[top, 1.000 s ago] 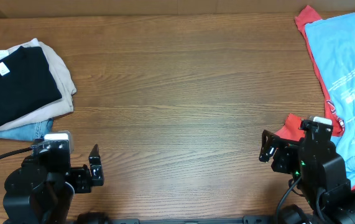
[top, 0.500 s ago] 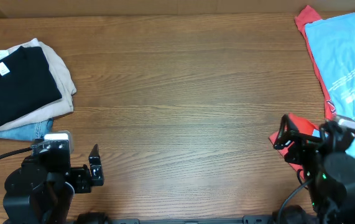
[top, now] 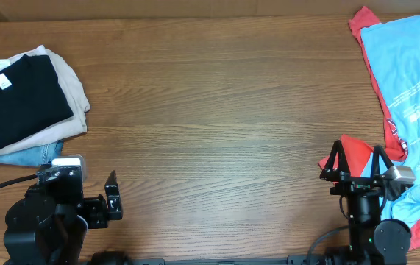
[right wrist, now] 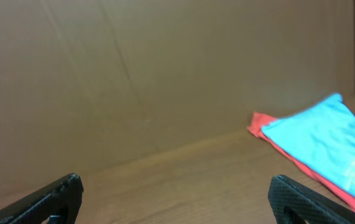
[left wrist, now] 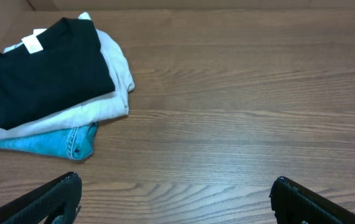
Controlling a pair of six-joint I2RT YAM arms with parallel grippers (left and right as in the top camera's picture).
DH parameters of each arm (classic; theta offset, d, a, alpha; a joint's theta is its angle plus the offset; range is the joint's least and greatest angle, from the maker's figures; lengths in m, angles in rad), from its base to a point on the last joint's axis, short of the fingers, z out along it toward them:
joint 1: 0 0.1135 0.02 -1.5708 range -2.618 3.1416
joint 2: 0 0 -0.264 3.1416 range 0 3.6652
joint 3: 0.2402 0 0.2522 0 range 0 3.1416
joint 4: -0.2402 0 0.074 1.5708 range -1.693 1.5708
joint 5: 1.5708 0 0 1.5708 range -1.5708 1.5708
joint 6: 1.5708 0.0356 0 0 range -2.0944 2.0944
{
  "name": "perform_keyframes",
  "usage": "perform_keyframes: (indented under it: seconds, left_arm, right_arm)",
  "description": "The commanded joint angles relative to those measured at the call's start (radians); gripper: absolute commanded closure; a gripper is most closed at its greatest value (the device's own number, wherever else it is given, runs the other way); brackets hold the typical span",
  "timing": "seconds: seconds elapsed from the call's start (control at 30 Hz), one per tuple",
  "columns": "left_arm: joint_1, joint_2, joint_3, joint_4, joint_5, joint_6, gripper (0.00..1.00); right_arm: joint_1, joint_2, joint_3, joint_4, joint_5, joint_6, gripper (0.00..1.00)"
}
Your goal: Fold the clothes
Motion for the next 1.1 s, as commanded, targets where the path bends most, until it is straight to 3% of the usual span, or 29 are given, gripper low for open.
perform_keyframes:
  seconds: [0.0,0.27,0.47,1.07]
  left_arm:
    - [0.004,0.000,-0.002,0.000,-0.009,-0.013,0.00]
    - [0.004,0.000,-0.002,0.000,-0.009,-0.013,0.00]
    - [0.004,0.000,-0.002,0.000,-0.009,-0.013,0.00]
    - [0.004,0.000,-0.002,0.000,-0.009,-0.013,0.00]
  right_arm:
    - [-0.011,-0.017,-0.075,0.096,-0.038,-0.008,0.00]
    - [-0.045,-0.017,-0.240,0.341,-0.039,-0.054,0.00]
    - [-0.063,-0.017,-0.238,0.114,-0.094,-0.053,0.00]
    - [-0.062,-0.017,-0.238,0.110,-0.138,-0.053,0.00]
